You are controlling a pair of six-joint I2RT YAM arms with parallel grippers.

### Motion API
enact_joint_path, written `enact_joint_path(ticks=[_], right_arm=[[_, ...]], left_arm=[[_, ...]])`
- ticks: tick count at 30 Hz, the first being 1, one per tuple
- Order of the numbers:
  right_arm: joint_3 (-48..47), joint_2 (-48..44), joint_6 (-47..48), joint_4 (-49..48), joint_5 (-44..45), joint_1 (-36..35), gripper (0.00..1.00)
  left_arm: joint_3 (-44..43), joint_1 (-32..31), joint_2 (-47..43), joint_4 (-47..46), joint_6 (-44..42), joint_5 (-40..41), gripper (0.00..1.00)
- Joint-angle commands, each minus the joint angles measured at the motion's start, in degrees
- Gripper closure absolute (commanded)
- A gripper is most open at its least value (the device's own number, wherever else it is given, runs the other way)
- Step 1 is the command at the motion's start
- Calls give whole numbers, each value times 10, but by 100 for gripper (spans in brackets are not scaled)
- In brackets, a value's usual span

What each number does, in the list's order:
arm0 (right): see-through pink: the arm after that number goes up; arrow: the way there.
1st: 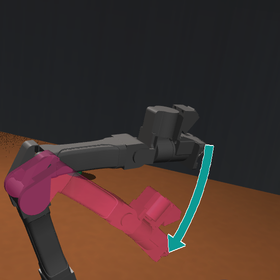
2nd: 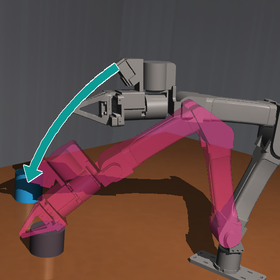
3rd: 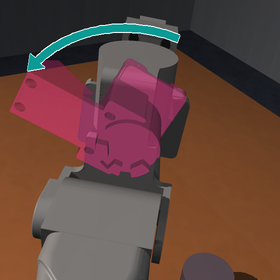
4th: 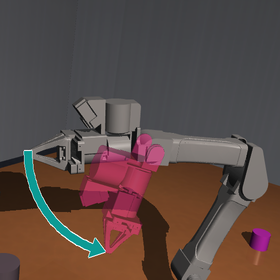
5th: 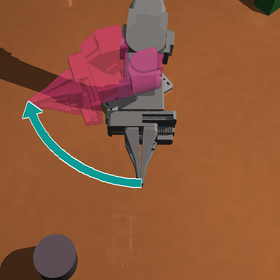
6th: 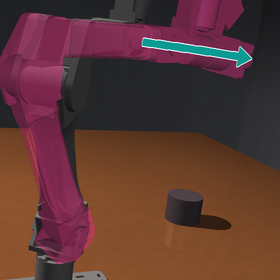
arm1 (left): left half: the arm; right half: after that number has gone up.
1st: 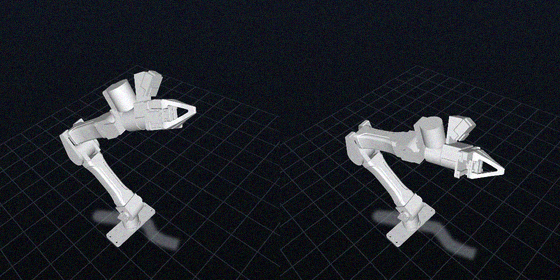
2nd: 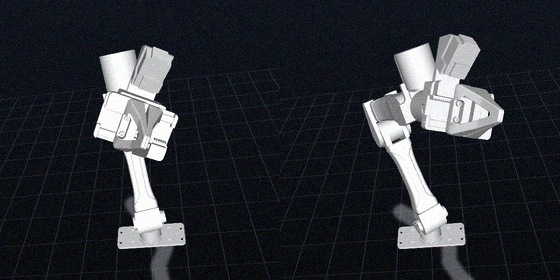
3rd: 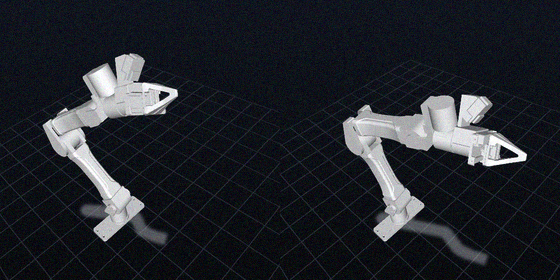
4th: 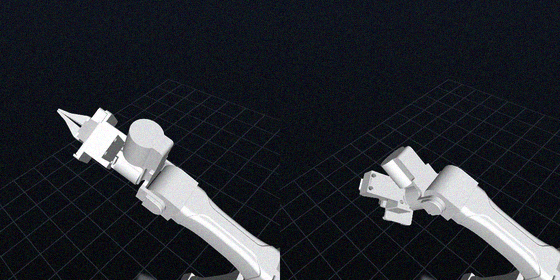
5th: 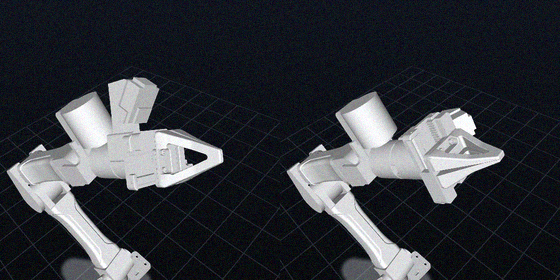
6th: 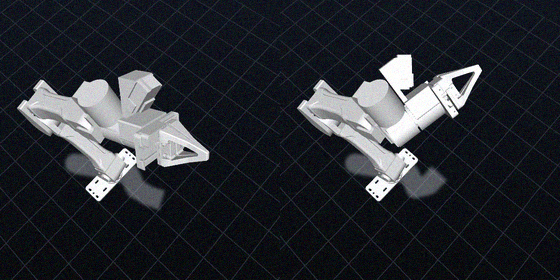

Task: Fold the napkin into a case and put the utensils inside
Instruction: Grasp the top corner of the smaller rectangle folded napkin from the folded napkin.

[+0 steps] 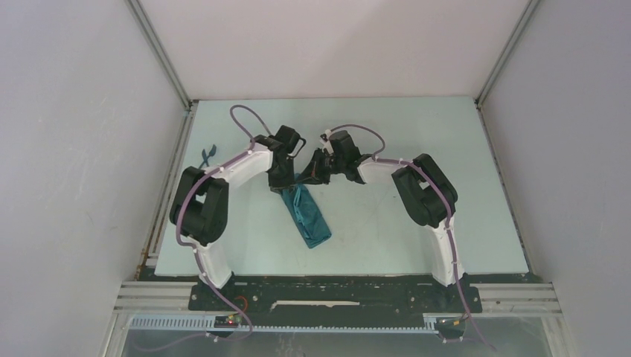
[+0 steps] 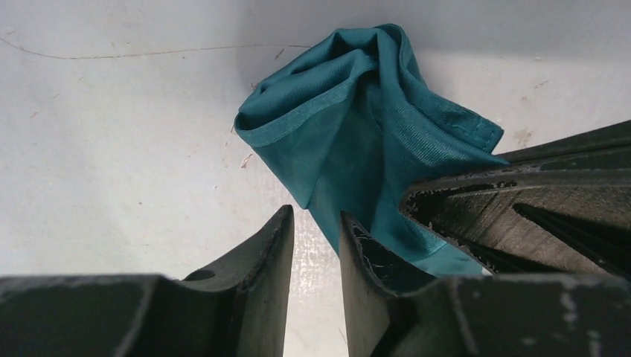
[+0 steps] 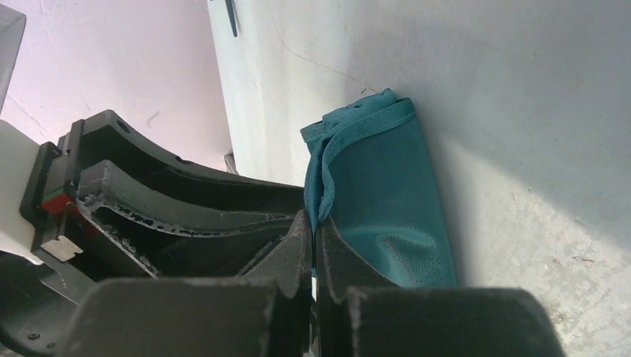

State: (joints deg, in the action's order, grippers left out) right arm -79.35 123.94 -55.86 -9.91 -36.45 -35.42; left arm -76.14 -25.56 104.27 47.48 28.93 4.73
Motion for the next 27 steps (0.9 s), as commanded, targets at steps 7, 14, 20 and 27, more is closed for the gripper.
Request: enact_joint_path(ticks=[7, 14, 20, 27], right_arm=[[-15, 6, 0, -24, -12, -7, 100], [-13, 4, 3, -24, -13, -8, 100], [-13, 7, 2, -28, -16, -10, 100], [-13, 14, 13, -35, -23, -21, 100]], left_arm=[[-73, -22, 54, 36, -1, 96, 61], [-88, -23, 80, 40, -1, 106, 66], [-91, -23, 78, 37, -1, 111, 79], [-70, -19, 46, 12, -12, 76, 100]])
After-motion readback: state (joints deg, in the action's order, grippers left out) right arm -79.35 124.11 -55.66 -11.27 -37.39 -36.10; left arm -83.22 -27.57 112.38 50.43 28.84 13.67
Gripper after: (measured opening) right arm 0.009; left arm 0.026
